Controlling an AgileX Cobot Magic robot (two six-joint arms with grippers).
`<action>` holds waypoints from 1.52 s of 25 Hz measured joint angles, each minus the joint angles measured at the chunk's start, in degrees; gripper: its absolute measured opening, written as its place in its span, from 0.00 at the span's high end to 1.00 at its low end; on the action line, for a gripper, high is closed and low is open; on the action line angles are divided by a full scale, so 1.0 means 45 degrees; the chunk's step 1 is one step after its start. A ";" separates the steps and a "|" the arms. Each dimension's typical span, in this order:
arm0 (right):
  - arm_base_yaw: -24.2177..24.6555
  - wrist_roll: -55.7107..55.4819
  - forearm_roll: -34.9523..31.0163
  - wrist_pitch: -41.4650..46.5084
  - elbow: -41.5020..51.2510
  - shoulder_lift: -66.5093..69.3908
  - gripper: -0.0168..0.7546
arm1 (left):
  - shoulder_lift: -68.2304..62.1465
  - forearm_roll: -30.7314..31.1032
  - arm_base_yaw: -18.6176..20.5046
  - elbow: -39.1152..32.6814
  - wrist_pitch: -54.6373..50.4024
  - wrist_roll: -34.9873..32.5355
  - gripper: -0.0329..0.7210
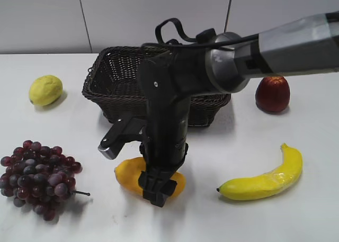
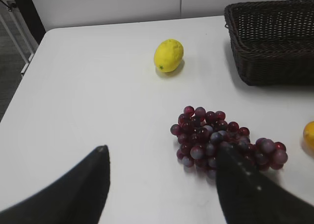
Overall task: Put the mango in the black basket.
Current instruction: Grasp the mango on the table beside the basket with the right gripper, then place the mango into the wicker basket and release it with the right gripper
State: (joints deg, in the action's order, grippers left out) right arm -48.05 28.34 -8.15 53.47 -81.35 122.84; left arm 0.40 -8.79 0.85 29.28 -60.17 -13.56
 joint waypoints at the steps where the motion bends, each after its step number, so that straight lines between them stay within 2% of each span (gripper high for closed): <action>1: 0.0000 0.0000 0.0000 0.0239 -0.0182 0.0000 0.29 | 0.0000 0.0000 0.0000 0.0000 0.0000 0.0000 0.27; 7: 0.0000 0.0000 0.0000 0.3184 -0.2516 0.0006 0.29 | 0.0000 0.0000 0.0000 0.0000 0.0000 0.0000 0.27; 12: 0.0000 -0.0012 0.0779 0.3471 -0.5685 -0.0018 0.29 | 0.0000 0.0000 0.0000 0.0000 0.0000 0.0000 0.27; 17: 0.0016 -0.0012 0.3421 0.3413 -0.8269 -0.0089 0.29 | 0.0000 0.0000 0.0000 0.0000 0.0000 0.0000 0.27; 19: 0.0150 0.0000 0.4753 0.2689 -0.8627 -0.0119 0.29 | 0.0000 0.0000 0.0000 0.0000 0.0000 0.0000 0.27; 22: 0.0500 0.0014 0.5789 0.1646 -0.8681 -0.0071 0.29 | 0.0000 0.0000 0.0000 0.0000 0.0000 0.0000 0.27; 26: 0.1377 0.0014 0.5965 0.0643 -0.8681 0.0473 0.29 | 0.0000 0.0000 0.0000 0.0000 0.0000 0.0000 0.27; 31: 0.2253 0.0014 0.5853 0.0454 -0.8681 0.2062 0.29 | 0.0000 0.0000 0.0000 0.0000 0.0000 0.0000 0.27; 38: 0.2387 0.0014 0.3267 0.0500 -0.8681 0.3311 0.29 | 0.0000 0.0000 0.0000 0.0000 0.0000 0.0000 0.27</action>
State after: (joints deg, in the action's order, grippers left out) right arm -37.30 28.40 6.56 55.72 -120.41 137.75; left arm 0.40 -8.79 0.85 29.28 -60.17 -13.56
